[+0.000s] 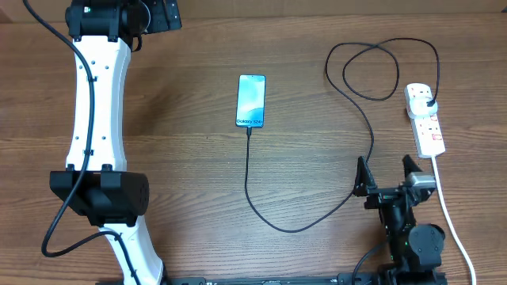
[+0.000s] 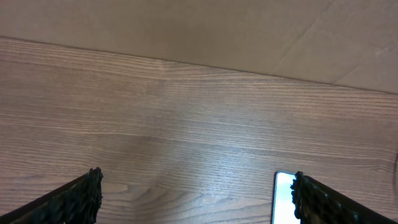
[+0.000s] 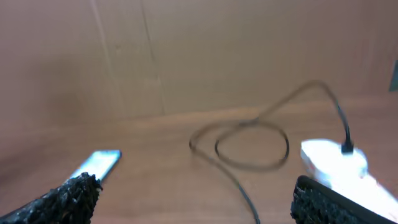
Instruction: Plug charger to phone and switch on socket
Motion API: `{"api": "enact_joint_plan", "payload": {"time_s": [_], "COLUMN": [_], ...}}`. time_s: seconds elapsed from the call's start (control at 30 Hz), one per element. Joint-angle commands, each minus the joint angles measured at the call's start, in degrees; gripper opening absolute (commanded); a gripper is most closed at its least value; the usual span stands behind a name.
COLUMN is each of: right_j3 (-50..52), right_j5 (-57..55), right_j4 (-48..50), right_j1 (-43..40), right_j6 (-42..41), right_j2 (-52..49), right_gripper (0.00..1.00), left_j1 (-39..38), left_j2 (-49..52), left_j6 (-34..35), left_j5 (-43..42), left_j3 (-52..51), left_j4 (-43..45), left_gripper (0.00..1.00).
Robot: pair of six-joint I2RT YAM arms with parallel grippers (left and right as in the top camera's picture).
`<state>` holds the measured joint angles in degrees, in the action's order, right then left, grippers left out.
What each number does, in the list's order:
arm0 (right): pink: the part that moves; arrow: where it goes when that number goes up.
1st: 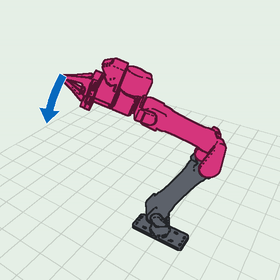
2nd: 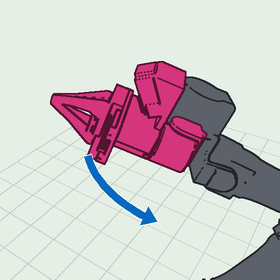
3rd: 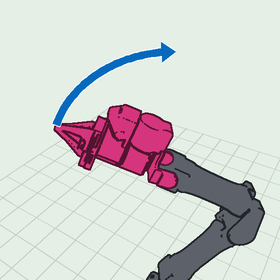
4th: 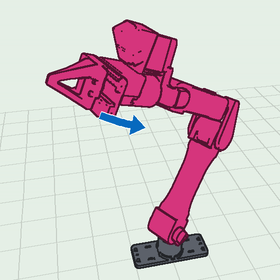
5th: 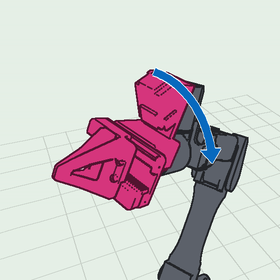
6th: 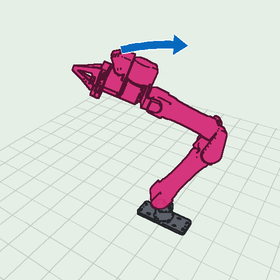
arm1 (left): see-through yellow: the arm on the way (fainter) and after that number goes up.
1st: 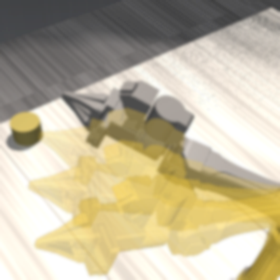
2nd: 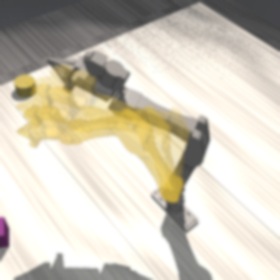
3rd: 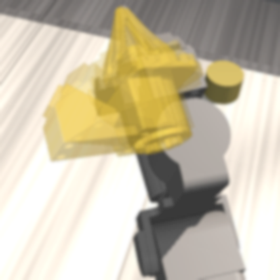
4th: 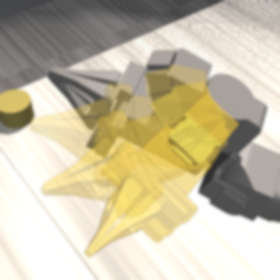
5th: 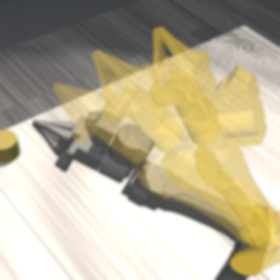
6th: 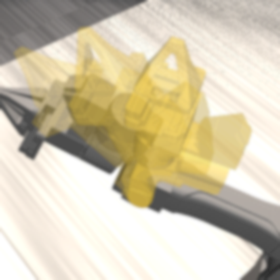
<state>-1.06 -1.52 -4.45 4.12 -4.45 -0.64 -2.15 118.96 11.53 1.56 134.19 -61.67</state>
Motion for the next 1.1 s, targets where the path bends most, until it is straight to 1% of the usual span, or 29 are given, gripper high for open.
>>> {"api": "enact_joint_plan", "payload": {"time_s": [0.0,1.07], "right_j3": [0.63,0.61], "right_j5": [0.87,1.64], "right_j4": [-0.42,-0.37], "right_j1": [-0.66,-0.44], "right_j6": [2.51,2.8], "right_j2": [0.5,0.48], "right_gripper": [1.0,1.0], "left_j1": [-0.22,-0.22], "left_j2": [-0.13,0.0], "left_j6": [-1.05,-1.07], "left_j5": [0.33,0.33], "left_j3": [0.07,0.07], "left_j4": [0.15,-0.04], "left_gripper": [1.0,1.0]}}
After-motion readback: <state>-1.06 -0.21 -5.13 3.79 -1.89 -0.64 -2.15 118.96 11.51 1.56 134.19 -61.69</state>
